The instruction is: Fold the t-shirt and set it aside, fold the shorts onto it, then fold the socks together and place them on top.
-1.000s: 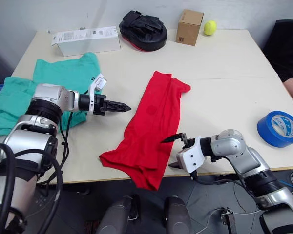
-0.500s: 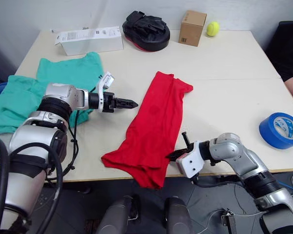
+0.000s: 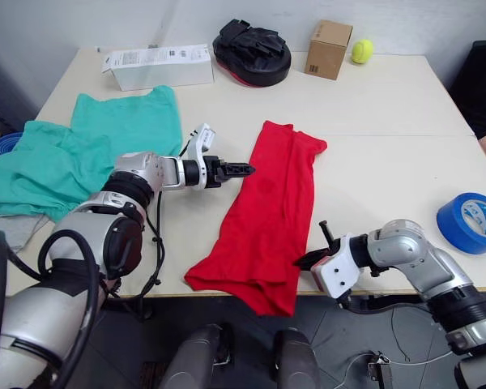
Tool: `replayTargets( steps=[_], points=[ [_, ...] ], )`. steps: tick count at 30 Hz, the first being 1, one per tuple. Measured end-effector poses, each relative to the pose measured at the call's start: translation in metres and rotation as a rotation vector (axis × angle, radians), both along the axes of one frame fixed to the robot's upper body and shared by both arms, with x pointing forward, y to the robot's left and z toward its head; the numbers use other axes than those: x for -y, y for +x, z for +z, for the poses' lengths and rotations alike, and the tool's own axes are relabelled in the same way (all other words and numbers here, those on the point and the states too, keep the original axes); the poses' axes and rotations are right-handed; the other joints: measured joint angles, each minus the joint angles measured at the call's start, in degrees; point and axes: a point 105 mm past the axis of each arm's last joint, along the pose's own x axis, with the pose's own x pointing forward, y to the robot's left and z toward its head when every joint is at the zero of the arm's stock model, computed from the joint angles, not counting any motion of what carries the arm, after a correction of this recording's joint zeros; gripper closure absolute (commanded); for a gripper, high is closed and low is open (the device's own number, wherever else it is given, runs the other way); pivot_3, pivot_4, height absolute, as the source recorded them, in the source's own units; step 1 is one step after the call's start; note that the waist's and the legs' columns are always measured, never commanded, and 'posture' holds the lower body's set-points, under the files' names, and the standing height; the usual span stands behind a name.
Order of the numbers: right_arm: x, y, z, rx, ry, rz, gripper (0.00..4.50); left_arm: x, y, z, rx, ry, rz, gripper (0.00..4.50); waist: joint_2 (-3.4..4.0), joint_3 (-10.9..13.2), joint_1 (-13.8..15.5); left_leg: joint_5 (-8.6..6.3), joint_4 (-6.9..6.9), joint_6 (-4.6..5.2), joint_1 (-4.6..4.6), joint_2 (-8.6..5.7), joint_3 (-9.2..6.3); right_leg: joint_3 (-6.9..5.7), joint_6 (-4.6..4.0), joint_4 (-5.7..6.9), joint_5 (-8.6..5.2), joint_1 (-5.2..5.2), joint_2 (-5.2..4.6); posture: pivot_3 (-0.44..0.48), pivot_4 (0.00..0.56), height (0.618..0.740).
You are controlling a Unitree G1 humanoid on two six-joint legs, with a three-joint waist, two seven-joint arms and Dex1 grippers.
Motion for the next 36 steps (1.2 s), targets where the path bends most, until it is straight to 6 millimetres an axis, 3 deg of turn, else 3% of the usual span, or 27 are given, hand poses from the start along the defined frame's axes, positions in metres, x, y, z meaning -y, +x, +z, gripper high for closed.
replayTargets(
  steps=[6, 13, 17, 21, 31, 36],
  points=[
    [0.009, 0.003, 0.003, 0.012, -0.007, -0.019, 4.5, 0.017, -0.005, -0.009, -0.034, 0.0, -0.028, 2.21, 0.0, 0.0, -0.19, -0.02, 0.05, 0.0, 0.0, 0.01, -0.02, -0.04, 0.0, -0.01, 0.0, 0.03, 0.03, 0.0, 0.15, 0.74],
    [0.009, 0.004, 0.003, 0.012, -0.007, -0.021, 4.5, 0.022, -0.005, -0.012, -0.042, -0.001, -0.008, 4.47, 0.0, 0.0, -0.29, -0.02, 0.05, -0.01, 0.0, 0.03, -0.02, -0.04, 0.0, -0.01, 0.0, 0.02, 0.04, 0.0, 0.15, 0.74],
    [0.009, 0.004, 0.003, 0.015, -0.007, -0.02, 4.5, 0.018, -0.002, -0.015, -0.05, 0.009, 0.029, 4.47, 0.0, 0.0, -0.29, -0.02, 0.06, -0.01, 0.0, 0.03, -0.02, -0.03, 0.0, -0.01, 0.0, 0.02, 0.03, 0.0, 0.15, 0.74],
    [0.01, 0.008, 0.008, 0.04, -0.004, -0.014, 4.5, -0.001, 0.001, -0.02, -0.071, 0.012, 0.091, 4.47, 0.0, 0.0, -0.44, -0.03, 0.06, -0.02, 0.01, 0.06, -0.02, -0.04, 0.0, 0.02, 0.0, 0.01, 0.06, 0.0, 0.15, 0.74],
    [0.012, 0.025, 0.022, 0.121, -0.008, 0.023, 4.5, -0.028, -0.007, -0.021, -0.127, -0.003, 0.06, 4.47, 0.0, 0.0, -0.51, -0.04, 0.12, -0.04, 0.02, 0.08, 0.0, 0.0, 0.0, 0.06, 0.0, 0.01, 0.1, 0.0, 0.15, 0.74],
    [0.008, 0.033, 0.018, 0.145, -0.035, 0.085, 4.5, -0.035, -0.01, -0.02, -0.125, 0.018, 0.051, 4.47, 0.01, 0.0, -0.7, -0.04, 0.15, -0.04, 0.03, 0.08, 0.0, 0.03, 0.0, 0.13, 0.0, 0.01, 0.11, 0.0, 0.15, 0.74]
  ],
)
